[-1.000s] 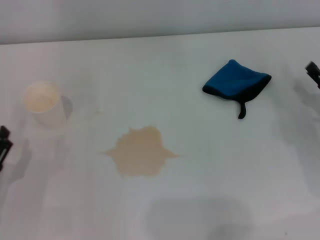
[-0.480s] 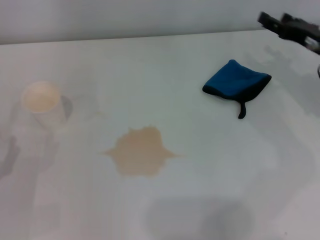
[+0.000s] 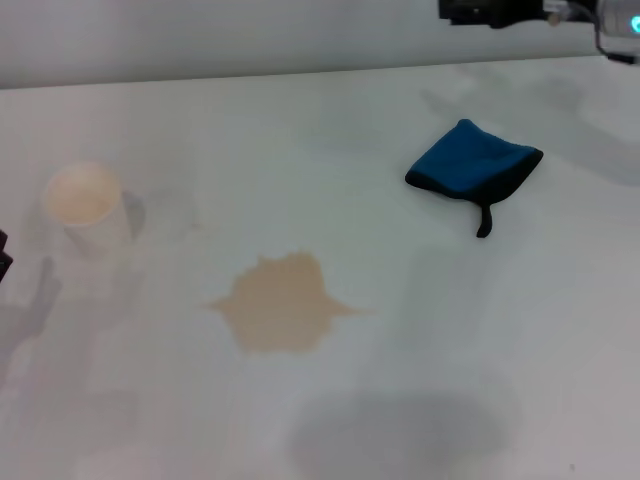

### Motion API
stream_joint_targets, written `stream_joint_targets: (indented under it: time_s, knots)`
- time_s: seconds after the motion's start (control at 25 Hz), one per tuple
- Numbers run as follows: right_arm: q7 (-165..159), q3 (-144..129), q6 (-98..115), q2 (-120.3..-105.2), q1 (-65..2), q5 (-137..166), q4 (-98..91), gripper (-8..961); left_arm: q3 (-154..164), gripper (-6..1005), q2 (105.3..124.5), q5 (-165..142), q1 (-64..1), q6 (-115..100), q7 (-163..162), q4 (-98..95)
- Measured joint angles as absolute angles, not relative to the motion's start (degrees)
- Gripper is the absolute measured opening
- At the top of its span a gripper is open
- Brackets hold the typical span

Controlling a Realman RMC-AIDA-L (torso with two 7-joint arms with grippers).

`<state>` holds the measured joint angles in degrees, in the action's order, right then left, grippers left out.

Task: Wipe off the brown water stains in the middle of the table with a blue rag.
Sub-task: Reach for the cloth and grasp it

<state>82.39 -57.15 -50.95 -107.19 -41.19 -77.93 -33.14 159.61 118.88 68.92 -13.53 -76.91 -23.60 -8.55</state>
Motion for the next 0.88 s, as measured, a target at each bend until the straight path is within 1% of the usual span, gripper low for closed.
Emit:
stream_joint_targets:
  time_s: [0.28,0.36,0.44,0.56,0.76,0.88]
  knots:
    - [79.18,-57.22,-56.95,-106.05,-49.42,-58.85,-34.69,856,159.61,893,118.86,68.77,-13.58,-76.87,-23.64,-8.6]
    - [77.13,-57.27,-58.56,-106.11,-51.98,-51.32,-34.87,840,159.61,893,118.86,68.74,-13.6,-76.79,-23.64,-8.6]
    - [75.31,-57.31,-60.04,-106.79,-54.66,-42.67,-34.89,824,159.61,893,118.9,68.73,-13.61,-76.57,-23.64,-8.62]
    - [74.49,-57.34,-61.26,-108.42,-57.02,-32.06,-35.0,825,159.68,893,119.02,68.72,-13.61,-76.52,-23.65,-8.86]
    - [74.76,-57.73,-62.52,-110.74,-58.76,-19.61,-35.16,825,159.7,893,119.2,68.72,-13.6,-76.49,-23.65,-9.21]
    - [74.91,-59.07,-63.34,-112.43,-59.04,-13.6,-34.93,824,159.64,893,119.2,68.74,-13.72,-76.47,-23.65,-9.23]
